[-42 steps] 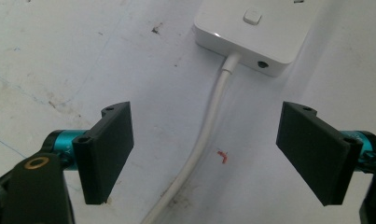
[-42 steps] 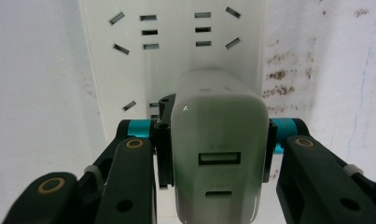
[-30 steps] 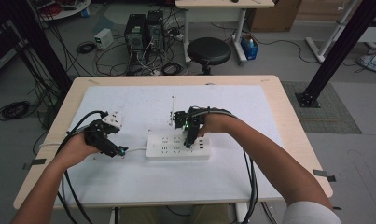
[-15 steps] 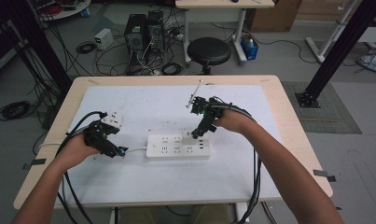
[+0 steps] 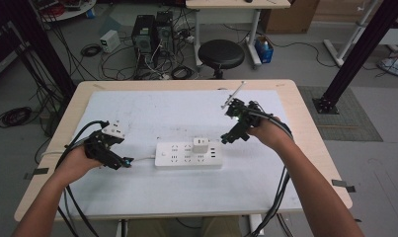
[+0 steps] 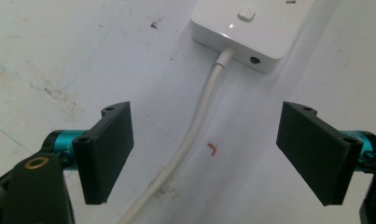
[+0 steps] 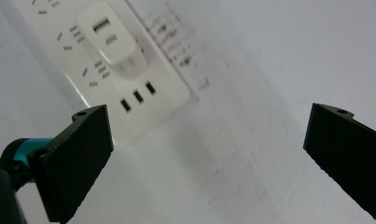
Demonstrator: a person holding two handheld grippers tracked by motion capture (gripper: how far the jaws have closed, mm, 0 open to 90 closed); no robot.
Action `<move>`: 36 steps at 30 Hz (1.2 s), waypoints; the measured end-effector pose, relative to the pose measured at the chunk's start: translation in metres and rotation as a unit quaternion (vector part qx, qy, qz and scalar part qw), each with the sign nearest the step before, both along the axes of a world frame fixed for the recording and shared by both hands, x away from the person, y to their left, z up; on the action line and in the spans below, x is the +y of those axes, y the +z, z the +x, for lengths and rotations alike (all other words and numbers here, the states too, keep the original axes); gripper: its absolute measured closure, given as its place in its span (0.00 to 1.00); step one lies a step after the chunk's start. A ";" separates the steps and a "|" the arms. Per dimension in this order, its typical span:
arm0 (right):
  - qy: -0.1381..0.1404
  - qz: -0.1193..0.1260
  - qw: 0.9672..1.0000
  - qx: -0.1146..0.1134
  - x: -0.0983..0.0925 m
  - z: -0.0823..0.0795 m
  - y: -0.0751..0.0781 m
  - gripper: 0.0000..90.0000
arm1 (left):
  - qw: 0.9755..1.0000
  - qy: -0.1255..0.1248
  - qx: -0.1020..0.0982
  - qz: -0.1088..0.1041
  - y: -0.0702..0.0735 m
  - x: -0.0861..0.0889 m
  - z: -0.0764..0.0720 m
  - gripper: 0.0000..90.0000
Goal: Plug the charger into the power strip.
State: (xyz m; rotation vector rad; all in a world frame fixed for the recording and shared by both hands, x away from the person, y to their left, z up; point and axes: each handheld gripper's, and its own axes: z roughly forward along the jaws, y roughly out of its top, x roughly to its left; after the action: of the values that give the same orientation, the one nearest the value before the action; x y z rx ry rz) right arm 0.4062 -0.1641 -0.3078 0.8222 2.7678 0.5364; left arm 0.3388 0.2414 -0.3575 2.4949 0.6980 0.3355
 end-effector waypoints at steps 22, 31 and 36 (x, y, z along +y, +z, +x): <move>-0.115 0.039 0.993 -0.010 -0.079 -0.042 -0.010 0.01 | 0.999 0.024 -0.013 -0.019 0.000 0.007 -0.004 0.21; -0.124 0.048 0.991 -0.007 -0.088 -0.046 -0.020 0.01 | 0.999 0.036 -0.016 -0.027 -0.003 0.009 -0.004 0.21; -0.128 0.052 0.990 -0.012 -0.090 -0.046 -0.024 0.01 | 0.998 0.048 -0.017 -0.029 -0.007 0.012 -0.005 0.21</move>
State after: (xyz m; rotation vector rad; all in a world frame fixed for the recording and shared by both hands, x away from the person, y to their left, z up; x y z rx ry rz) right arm 0.3598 -0.2542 -0.3319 1.1658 2.5749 0.6403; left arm 0.3340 0.2537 -0.3642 2.4008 0.8037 0.3860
